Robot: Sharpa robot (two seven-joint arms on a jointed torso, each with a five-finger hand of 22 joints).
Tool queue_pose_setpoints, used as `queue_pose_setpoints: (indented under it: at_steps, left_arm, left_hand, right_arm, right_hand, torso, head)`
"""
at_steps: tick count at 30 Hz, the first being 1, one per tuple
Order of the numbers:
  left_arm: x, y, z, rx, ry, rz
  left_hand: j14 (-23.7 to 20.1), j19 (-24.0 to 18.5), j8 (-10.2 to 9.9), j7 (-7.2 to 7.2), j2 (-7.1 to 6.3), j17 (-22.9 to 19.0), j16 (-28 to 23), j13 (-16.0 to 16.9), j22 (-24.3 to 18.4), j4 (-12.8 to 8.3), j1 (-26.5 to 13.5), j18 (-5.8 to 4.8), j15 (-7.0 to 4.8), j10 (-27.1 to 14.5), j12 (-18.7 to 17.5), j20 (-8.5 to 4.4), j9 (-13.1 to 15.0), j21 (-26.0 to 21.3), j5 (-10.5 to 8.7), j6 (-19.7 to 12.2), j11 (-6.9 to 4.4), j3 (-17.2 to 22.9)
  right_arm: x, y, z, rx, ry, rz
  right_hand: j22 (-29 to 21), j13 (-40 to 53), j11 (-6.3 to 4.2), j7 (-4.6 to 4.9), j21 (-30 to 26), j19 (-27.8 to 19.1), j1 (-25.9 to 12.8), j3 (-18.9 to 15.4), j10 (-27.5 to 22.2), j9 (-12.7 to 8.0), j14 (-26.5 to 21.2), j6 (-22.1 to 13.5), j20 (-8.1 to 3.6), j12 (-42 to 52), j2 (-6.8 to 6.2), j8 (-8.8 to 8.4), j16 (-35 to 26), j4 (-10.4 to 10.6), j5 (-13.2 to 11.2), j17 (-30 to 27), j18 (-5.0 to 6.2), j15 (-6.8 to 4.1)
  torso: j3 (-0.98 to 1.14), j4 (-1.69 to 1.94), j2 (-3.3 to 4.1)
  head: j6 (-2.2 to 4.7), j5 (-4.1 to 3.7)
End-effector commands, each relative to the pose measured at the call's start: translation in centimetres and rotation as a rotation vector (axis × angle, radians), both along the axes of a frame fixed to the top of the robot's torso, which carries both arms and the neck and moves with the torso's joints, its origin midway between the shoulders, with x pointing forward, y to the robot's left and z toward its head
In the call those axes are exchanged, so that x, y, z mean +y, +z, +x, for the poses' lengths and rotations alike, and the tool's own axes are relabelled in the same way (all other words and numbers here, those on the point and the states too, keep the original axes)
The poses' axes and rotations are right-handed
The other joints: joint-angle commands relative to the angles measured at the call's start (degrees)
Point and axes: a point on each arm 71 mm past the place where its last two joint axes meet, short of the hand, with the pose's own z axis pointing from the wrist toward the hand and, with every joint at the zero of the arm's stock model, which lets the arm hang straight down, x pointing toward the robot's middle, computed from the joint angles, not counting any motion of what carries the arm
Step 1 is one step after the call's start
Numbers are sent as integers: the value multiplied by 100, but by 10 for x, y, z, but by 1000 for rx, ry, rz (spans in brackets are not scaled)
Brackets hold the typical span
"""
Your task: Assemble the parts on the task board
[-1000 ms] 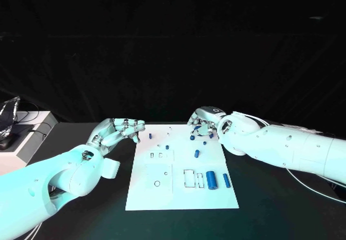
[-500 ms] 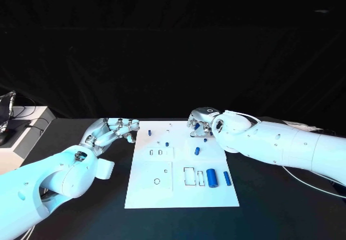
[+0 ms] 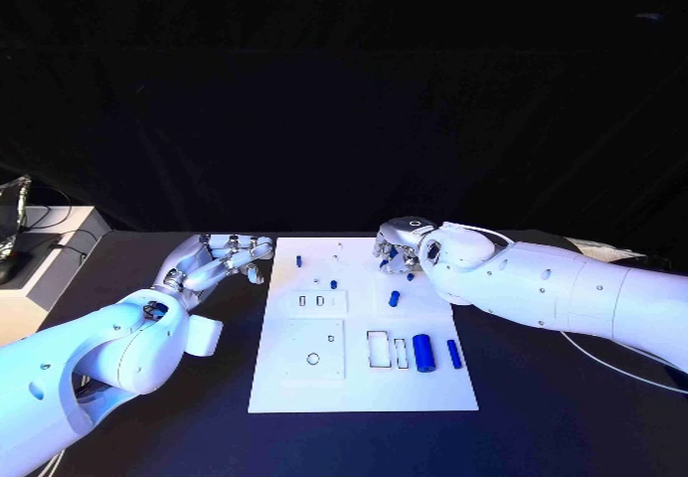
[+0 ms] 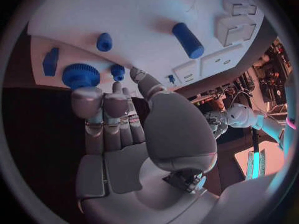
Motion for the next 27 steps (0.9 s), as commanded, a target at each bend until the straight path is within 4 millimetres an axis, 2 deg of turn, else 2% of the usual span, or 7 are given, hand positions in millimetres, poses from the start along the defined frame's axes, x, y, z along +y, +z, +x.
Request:
queue_pose_setpoints:
  at_steps: [1,6,12,27]
  left_arm:
    - [0,0,1,-6,-13,-3]
    - [1,-1,2,-2,-12,-2]
    - [2,-2,3,4,-15,-1]
    - [3,-2,3,8,-12,2]
  left_hand:
    - [-55,-35,-22,8,4,-5,25,5,7,8,-27,73,-2,-23,11,-1,-3,26,-5,-50,-15,-17]
    - [-63,-42,-20,5,39,-15,32,4,7,8,-1,75,-4,-24,10,-1,-3,32,10,-45,-18,6]
    - [-73,-59,-22,9,42,-32,53,5,15,22,2,78,-1,-34,13,2,-3,55,15,-53,-16,52]
    - [-76,-61,-21,7,31,-45,67,5,14,42,-11,80,-1,-34,12,3,-2,64,8,-51,-15,67]
  right_arm:
    - [-2,-2,1,9,-8,-32]
    - [-4,-3,2,6,-15,-33]
    - [-5,-2,3,-4,-16,-29]
    - [-1,2,-1,-46,12,5]
  right_hand:
    - [49,-7,-1,-11,-48,53,23,0,-41,0,-21,57,-4,7,13,4,35,6,55,-8,263,-6]
    - [121,-7,-3,-12,-132,70,-14,138,-37,0,-23,84,-6,7,38,3,38,-10,112,-18,266,-8]
    - [185,-8,-10,-24,-220,94,-71,231,-19,3,-24,154,-15,6,87,5,39,26,161,-25,269,-16]
    - [409,-7,-50,-36,-473,168,-78,467,132,4,-23,188,-45,5,95,10,23,-86,180,-20,256,-47]
  torso:
    - [-6,17,35]
    - [-12,23,59]
    - [-5,31,83]
    - [-10,42,129]
  head:
    - [22,-14]
    - [52,-31]
    - [64,-25]
    - [93,-56]
